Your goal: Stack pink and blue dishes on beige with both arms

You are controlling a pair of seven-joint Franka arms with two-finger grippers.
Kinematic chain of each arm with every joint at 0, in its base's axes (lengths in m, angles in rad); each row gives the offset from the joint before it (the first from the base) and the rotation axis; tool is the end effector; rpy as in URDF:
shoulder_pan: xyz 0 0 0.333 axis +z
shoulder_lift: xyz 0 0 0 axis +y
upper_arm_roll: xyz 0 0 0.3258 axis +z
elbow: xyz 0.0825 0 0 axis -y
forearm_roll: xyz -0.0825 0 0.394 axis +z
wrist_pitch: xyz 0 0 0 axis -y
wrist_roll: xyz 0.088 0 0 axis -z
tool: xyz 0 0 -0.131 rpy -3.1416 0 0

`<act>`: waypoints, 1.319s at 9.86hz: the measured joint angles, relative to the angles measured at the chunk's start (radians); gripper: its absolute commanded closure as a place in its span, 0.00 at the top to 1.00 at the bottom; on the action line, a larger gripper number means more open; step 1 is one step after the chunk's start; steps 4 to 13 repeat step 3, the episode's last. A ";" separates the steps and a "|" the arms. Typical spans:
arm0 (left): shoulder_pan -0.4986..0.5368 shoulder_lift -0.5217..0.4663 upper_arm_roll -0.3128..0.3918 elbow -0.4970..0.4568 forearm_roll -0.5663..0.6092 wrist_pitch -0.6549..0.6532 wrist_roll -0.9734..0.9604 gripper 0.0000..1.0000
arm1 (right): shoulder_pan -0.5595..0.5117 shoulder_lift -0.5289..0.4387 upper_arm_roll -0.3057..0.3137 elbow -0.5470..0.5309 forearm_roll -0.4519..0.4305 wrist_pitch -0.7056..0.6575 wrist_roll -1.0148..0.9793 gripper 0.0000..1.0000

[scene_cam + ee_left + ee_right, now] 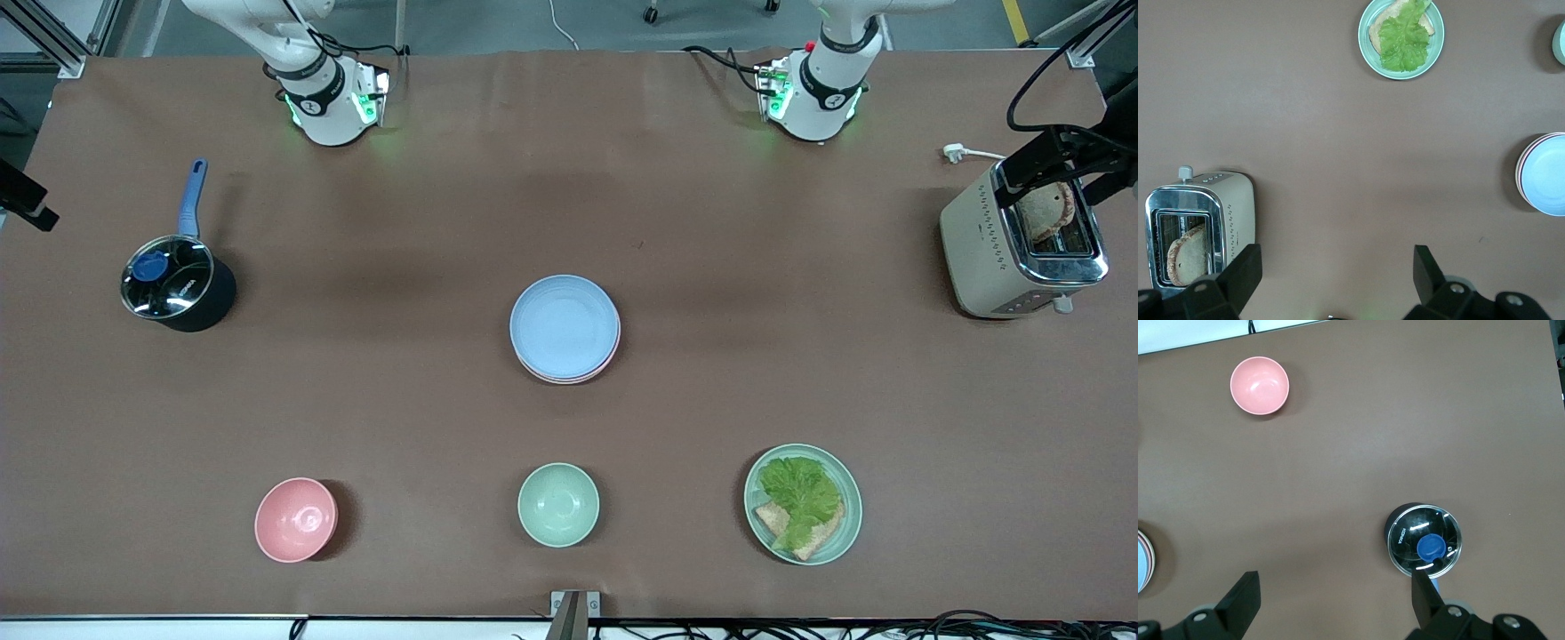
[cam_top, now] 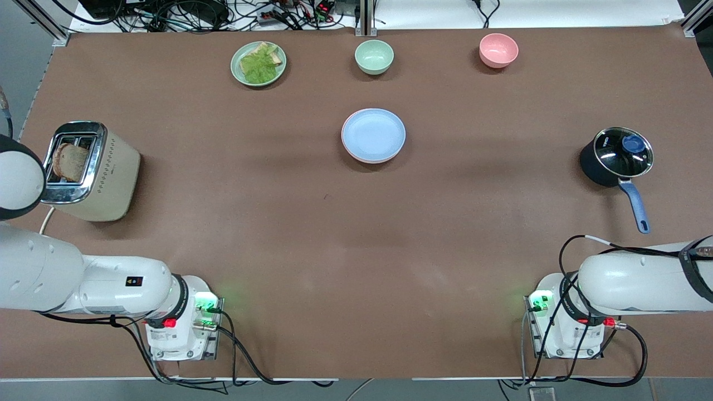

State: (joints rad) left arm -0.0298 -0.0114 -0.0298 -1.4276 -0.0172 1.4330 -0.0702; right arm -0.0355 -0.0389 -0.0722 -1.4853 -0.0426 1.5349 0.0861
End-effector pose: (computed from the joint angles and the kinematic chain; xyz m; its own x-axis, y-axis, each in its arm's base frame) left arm 0.5444 -0.0350 0.6724 0.9998 0.0082 0.0156 0.0080 -0.9998 0.0178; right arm 0.5458 -0.0657 0.6698 0.9768 -0.1938 0.0914 -0.1973 -0.9798 0.0317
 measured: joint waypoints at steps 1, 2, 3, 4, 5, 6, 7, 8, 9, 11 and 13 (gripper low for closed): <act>0.000 0.000 0.000 0.000 0.000 -0.001 0.009 1.00 | 0.000 0.014 -0.005 0.003 0.001 0.000 -0.004 1.00; 0.000 0.000 0.000 0.000 0.000 -0.001 0.012 1.00 | 0.000 0.026 -0.005 0.006 0.001 0.000 -0.005 1.00; 0.000 0.000 0.000 0.000 0.000 -0.002 0.018 1.00 | 0.001 0.033 -0.004 0.009 0.001 0.000 -0.006 1.00; 0.000 0.000 0.000 0.000 0.000 -0.002 0.018 1.00 | 0.001 0.033 -0.004 0.009 0.001 0.000 -0.006 1.00; 0.000 0.000 0.000 0.000 0.000 -0.002 0.018 1.00 | 0.001 0.033 -0.004 0.009 0.001 0.000 -0.006 1.00; 0.000 0.000 0.000 0.000 0.000 -0.002 0.018 1.00 | 0.001 0.033 -0.004 0.009 0.001 0.000 -0.006 1.00; 0.000 0.000 0.000 0.000 0.000 -0.002 0.018 1.00 | 0.001 0.033 -0.004 0.009 0.001 0.000 -0.006 1.00; 0.000 0.000 0.000 0.000 0.000 -0.002 0.018 1.00 | 0.001 0.033 -0.004 0.009 0.001 0.000 -0.006 1.00; 0.000 0.000 0.000 0.000 0.000 -0.002 0.018 1.00 | 0.001 0.033 -0.004 0.009 0.001 0.000 -0.006 1.00; 0.000 0.000 0.000 0.000 0.000 -0.002 0.018 1.00 | 0.001 0.033 -0.004 0.009 0.001 0.000 -0.006 1.00; 0.000 0.000 0.000 0.000 0.000 -0.002 0.018 1.00 | 0.001 0.033 -0.004 0.009 0.001 0.000 -0.006 1.00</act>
